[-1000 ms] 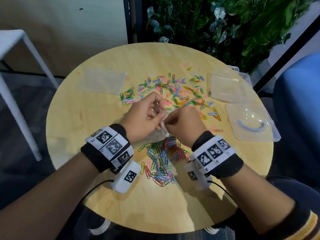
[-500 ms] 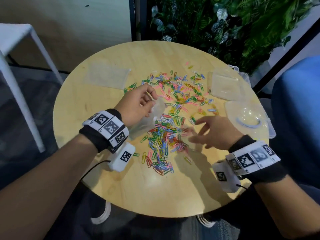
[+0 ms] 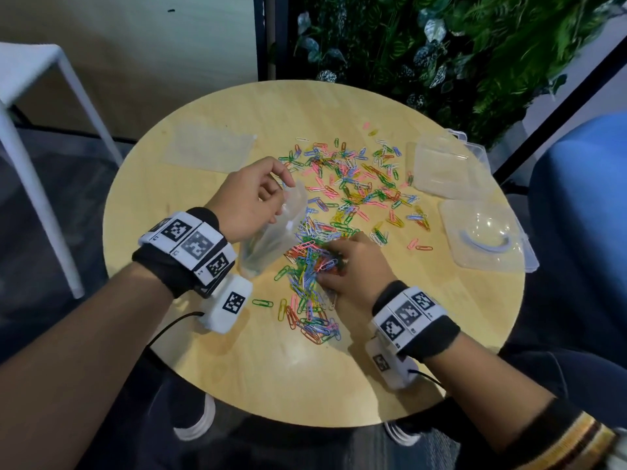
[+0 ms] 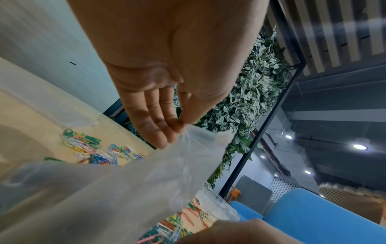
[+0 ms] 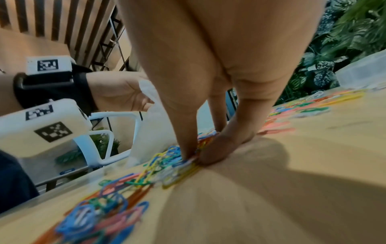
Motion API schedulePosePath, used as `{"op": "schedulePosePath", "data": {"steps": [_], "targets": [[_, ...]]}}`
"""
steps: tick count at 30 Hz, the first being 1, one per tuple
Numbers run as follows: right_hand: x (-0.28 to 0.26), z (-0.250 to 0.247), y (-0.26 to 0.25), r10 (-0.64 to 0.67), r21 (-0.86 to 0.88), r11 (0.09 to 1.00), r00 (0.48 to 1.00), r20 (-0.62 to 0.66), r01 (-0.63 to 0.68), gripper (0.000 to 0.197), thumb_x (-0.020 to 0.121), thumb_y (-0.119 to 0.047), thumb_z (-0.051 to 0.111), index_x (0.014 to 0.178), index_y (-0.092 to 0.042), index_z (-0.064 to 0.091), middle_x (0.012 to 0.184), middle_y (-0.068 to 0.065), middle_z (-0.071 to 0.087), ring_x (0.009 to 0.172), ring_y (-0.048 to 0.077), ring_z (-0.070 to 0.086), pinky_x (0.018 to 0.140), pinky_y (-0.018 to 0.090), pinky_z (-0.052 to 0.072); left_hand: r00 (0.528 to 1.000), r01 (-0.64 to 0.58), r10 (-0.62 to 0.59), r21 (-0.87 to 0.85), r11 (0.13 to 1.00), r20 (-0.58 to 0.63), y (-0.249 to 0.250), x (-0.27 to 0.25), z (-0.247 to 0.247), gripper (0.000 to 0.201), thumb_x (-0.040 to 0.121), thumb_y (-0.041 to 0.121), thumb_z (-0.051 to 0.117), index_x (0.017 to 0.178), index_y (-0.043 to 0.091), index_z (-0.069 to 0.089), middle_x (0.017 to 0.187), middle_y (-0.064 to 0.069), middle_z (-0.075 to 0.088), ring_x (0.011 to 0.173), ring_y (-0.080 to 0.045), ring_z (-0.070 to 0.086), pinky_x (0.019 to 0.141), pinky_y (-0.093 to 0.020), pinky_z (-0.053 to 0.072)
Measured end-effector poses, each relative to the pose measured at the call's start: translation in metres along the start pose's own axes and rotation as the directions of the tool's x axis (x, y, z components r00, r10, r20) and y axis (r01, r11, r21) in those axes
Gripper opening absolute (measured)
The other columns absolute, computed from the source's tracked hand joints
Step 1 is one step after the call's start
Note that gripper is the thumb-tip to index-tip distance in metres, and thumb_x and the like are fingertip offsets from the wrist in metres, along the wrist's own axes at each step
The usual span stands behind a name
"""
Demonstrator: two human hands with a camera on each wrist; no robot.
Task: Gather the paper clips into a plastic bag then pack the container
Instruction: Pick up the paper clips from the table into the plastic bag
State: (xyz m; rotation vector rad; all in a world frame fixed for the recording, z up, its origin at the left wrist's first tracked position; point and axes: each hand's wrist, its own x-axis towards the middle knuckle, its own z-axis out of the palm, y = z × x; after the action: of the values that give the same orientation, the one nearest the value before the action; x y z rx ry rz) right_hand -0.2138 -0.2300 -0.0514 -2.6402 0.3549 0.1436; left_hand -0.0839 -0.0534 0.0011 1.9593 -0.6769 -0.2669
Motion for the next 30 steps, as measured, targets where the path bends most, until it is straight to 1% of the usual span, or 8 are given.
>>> {"op": "schedulePosePath", "data": {"steps": [5, 10, 14, 15, 18, 22, 27, 30], "targets": [[0.011, -0.006, -0.008, -0.08, -0.087, 0.993, 0.996, -0.025, 0.077, 0.021, 0.08, -0.029, 0.075, 0.1, -0.022, 0.077, 0.093, 0.003, 0.068, 0.09, 0.021, 0.062, 0.074, 0.023, 0.042, 1.0, -0.011, 0.01, 0.007, 1.0, 0.014, 0.002, -0.001, -0.001, 0.016, 0.092, 0.001, 0.056, 0.102, 0.013, 0.059, 0.074, -0.009, 0.059, 0.067, -0.02, 0.063, 0.061, -0.033, 0.059], [0.013, -0.035, 0.003, -0.01, 0.004, 1.0, 1.0, -0.007, 0.01, 0.015, 0.083, -0.02, 0.073, 0.096, -0.018, 0.079, 0.083, 0.002, 0.076, 0.074, 0.014, 0.066, 0.073, 0.024, 0.052, 0.999, -0.019, 0.018, 0.02, 1.0, 0.027, 0.004, -0.002, -0.002, 0.016, 0.093, 0.001, 0.056, 0.101, 0.014, 0.059, 0.073, -0.009, 0.058, 0.067, -0.02, 0.063, 0.063, -0.037, 0.06], [0.011, -0.059, 0.015, 0.073, 0.242, 0.967, 0.997, 0.036, -0.079, 0.003, 0.083, -0.017, 0.075, 0.085, -0.016, 0.078, 0.066, 0.0, 0.072, 0.054, 0.002, 0.065, 0.054, 0.006, 0.046, 0.999, -0.021, 0.02, 0.023, 1.0, 0.043, 0.008, -0.003, 0.003, 0.017, 0.092, 0.0, 0.055, 0.101, 0.014, 0.06, 0.073, -0.007, 0.058, 0.068, -0.022, 0.064, 0.066, -0.04, 0.059], [0.01, -0.065, 0.015, 0.099, 0.413, 0.904, 0.994, 0.046, -0.109, 0.003, 0.082, -0.011, 0.076, 0.084, -0.012, 0.077, 0.067, 0.003, 0.073, 0.055, 0.004, 0.067, 0.055, 0.008, 0.05, 0.999, -0.027, 0.026, 0.027, 0.999, 0.048, 0.009, -0.004, 0.005, 0.017, 0.092, 0.0, 0.055, 0.101, 0.014, 0.06, 0.072, -0.007, 0.058, 0.068, -0.022, 0.064, 0.067, -0.041, 0.059], [0.006, -0.076, 0.006, 0.102, 0.871, 0.47, 0.989, 0.106, -0.142, 0.013, 0.081, 0.006, 0.069, 0.094, 0.005, 0.072, 0.077, 0.012, 0.074, 0.065, 0.017, 0.072, 0.07, 0.02, 0.059, 0.997, -0.047, 0.045, 0.023, 0.999, 0.07, 0.012, -0.007, 0.012, 0.016, 0.092, 0.0, 0.056, 0.099, 0.014, 0.058, 0.072, -0.006, 0.058, 0.065, -0.023, 0.064, 0.067, -0.043, 0.059], [0.007, -0.075, -0.019, 0.042, 0.974, 0.204, 0.995, 0.09, -0.097, 0.022, 0.084, 0.007, 0.064, 0.106, 0.01, 0.067, 0.088, 0.017, 0.072, 0.074, 0.019, 0.073, 0.079, 0.023, 0.059, 0.993, -0.062, 0.06, 0.018, 0.998, 0.101, 0.016, -0.009, 0.019, 0.016, 0.093, 0.002, 0.058, 0.099, 0.016, 0.055, 0.073, -0.002, 0.057, 0.064, -0.023, 0.066, 0.07, -0.044, 0.059], [0.021, -0.051, -0.04, 0.053, 0.922, 0.374, 0.995, 0.089, -0.103, 0.021, 0.082, 0.011, 0.067, 0.102, 0.012, 0.068, 0.08, 0.017, 0.071, 0.064, 0.018, 0.07, 0.073, 0.024, 0.06, 0.994, -0.081, 0.078, 0.04, 0.996, 0.075, 0.014, -0.013, 0.017, 0.021, 0.094, -0.001, 0.052, 0.102, 0.019, 0.047, 0.09, -0.017, 0.054, 0.067, -0.034, 0.064, 0.071, -0.053, 0.055], [0.025, -0.039, -0.037, 0.081, 0.85, 0.509, 0.991, 0.11, -0.136, 0.018, 0.081, 0.008, 0.07, 0.099, 0.011, 0.07, 0.089, 0.026, 0.071, 0.07, 0.026, 0.069, 0.079, 0.034, 0.061, 0.993, -0.099, 0.095, 0.05, 0.994, 0.074, 0.014, -0.018, 0.016, 0.021, 0.095, 0.001, 0.052, 0.102, 0.02, 0.045, 0.092, -0.012, 0.054, 0.071, -0.036, 0.063, 0.072, -0.05, 0.056]]}}
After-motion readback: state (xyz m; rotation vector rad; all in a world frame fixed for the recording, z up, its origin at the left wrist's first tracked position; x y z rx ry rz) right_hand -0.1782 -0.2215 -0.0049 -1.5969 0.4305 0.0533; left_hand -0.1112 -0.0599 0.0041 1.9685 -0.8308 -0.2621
